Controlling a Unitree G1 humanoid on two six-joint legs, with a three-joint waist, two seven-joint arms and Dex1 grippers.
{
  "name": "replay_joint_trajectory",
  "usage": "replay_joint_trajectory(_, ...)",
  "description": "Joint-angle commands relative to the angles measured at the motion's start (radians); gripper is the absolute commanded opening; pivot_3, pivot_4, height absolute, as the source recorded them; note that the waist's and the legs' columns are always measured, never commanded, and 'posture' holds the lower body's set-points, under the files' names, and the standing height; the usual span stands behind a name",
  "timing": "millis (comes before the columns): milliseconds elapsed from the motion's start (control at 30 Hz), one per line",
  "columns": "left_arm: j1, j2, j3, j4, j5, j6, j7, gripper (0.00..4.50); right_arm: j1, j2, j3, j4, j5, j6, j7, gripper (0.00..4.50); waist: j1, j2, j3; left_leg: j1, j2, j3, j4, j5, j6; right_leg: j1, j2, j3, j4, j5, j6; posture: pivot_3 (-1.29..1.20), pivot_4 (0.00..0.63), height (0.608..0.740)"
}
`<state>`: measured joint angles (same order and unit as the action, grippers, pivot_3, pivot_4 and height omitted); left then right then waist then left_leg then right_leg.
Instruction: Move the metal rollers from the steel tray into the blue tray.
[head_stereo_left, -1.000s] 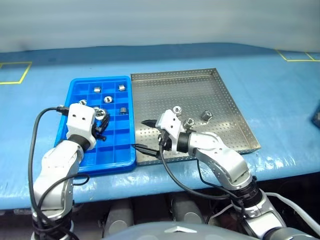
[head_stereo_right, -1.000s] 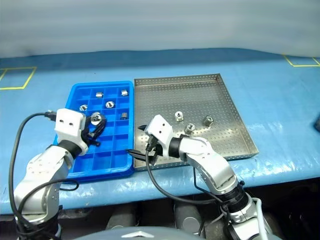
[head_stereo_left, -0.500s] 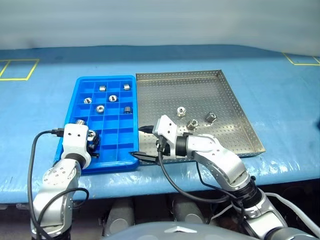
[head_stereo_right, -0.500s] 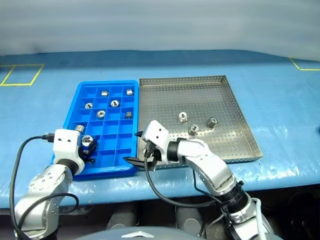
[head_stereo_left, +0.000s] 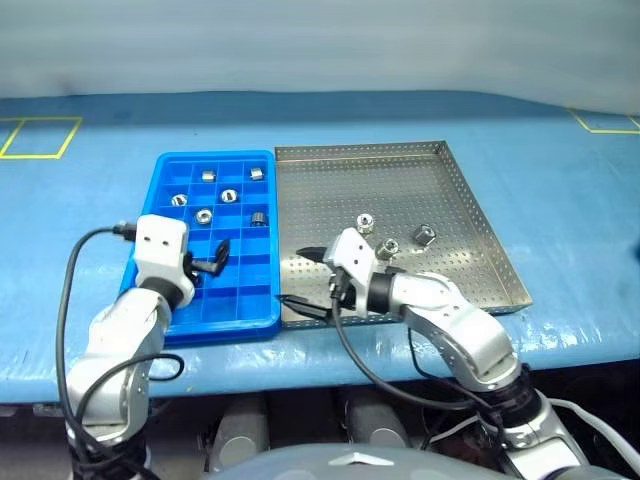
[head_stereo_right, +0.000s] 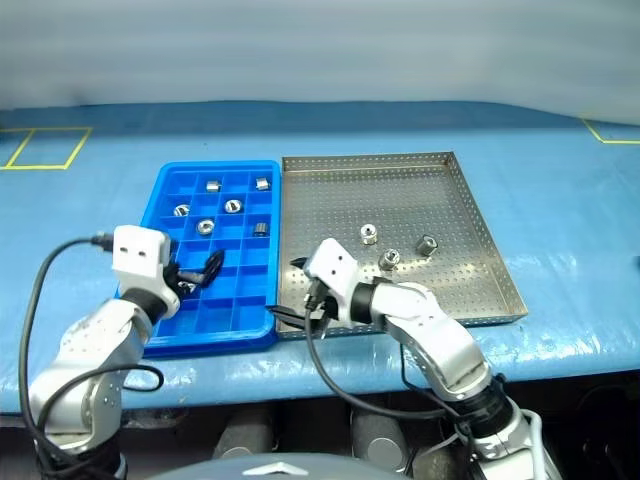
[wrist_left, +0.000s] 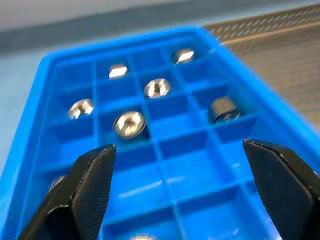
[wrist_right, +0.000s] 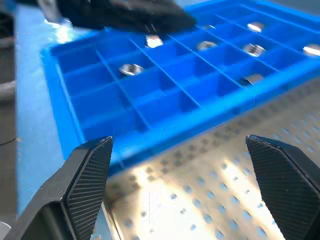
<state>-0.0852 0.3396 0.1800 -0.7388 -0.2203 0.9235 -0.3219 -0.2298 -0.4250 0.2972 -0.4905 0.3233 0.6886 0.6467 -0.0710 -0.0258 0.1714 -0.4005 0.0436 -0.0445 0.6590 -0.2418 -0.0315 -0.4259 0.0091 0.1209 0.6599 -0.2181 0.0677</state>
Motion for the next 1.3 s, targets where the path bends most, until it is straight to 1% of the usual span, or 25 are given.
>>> replay_joint_trajectory(33,-0.073,0.055,-0.061,0.056,-0.06,-0.053,-0.112,4.48,0.037,-0.035,-0.081,-0.06,0.004,0.014,-0.033,4.5,-0.009,0.0,0.0,0.0,0.0,0.0,-0.001,0.0,0.0,0.0,0.0,0.0,0.0,0.0,0.0,-0.07,0.15,0.74)
replay_joint_trajectory(100,-0.131,0.097,-0.118,0.111,-0.07,-0.07,-0.172,4.48,0.073,-0.065,-0.118,-0.073,-0.012,0.026,-0.059,4.5,-0.015,0.0,0.0,0.0,0.0,0.0,-0.002,0.0,0.0,-0.001,0.001,0.0,0.001,0.0,0.0,-0.09,0.15,0.74)
replay_joint_trajectory(233,-0.234,0.126,-0.245,0.217,-0.09,-0.116,-0.276,4.48,0.154,-0.096,-0.188,-0.114,-0.004,0.039,-0.095,4.5,-0.026,0.0,0.0,0.0,0.0,0.0,-0.002,0.0,0.0,-0.001,0.001,0.0,0.0,-0.001,-0.001,-0.15,0.15,0.74)
replay_joint_trajectory(467,-0.34,0.124,-0.44,0.405,-0.049,-0.193,-0.393,4.48,0.245,-0.099,-0.239,-0.174,-0.003,0.058,-0.155,4.5,-0.081,0.0,0.0,0.0,0.0,0.001,-0.002,0.0,0.001,-0.001,0.001,0.001,0.0,0.0,0.001,-0.22,0.15,0.74)
replay_joint_trajectory(600,-0.391,0.12,-0.552,0.536,0.018,-0.286,-0.45,4.48,0.276,-0.088,-0.248,-0.203,-0.001,0.065,-0.186,4.5,-0.112,0.001,0.0,0.0,0.0,0.001,-0.002,0.0,0.001,-0.001,0.001,0.002,0.0,0.0,0.0,-0.25,0.15,0.74)
replay_joint_trajectory(767,-0.448,0.09,-0.629,0.673,0.114,-0.37,-0.444,4.48,0.304,-0.083,-0.253,-0.219,0.002,0.062,-0.203,4.5,-0.145,0.001,0.0,0.0,0.0,0.001,-0.002,0.0,0.001,-0.001,0.001,0.002,0.0,0.0,0.001,-0.27,0.15,0.74)
replay_joint_trajectory(867,-0.466,0.06,-0.645,0.722,0.133,-0.393,-0.452,4.48,0.308,-0.079,-0.253,-0.221,0.003,0.063,-0.211,4.5,-0.162,0.001,0.0,0.0,0.0,0.0,-0.002,0.0,0.001,-0.001,0.001,0.002,0.0,0.001,0.002,-0.27,0.15,0.74)
replay_joint_trajectory(1000,-0.481,0.045,-0.688,0.746,0.159,-0.42,-0.505,4.48,0.302,-0.072,-0.247,-0.216,0.004,0.06,-0.217,4.5,-0.176,0.001,0.0,0.0,0.0,0.001,-0.003,0.0,0.001,-0.001,0.001,0.002,0.0,0.001,0.002,-0.27,0.15,0.74)
replay_joint_trajectory(1167,-0.491,0.053,-0.725,0.748,0.182,-0.433,-0.569,4.48,0.291,-0.064,-0.235,-0.208,0.004,0.055,-0.22,4.5,-0.188,0.001,0.0,0.0,0.0,0.0,-0.004,0.0,0.001,-0.001,0.001,0.003,0.0,0.001,0.003,-0.27,0.15,0.74)
replay_joint_trajectory(1300,-0.499,0.04,-0.727,0.778,0.207,-0.444,-0.567,4.48,0.287,-0.058,-0.231,-0.204,0.002,0.053,-0.221,4.5,-0.19,0.001,0.0,0.0,0.0,0.0,-0.004,0.0,0.001,-0.001,0.001,0.003,0.0,0.001,0.002,-0.27,0.15,0.74)
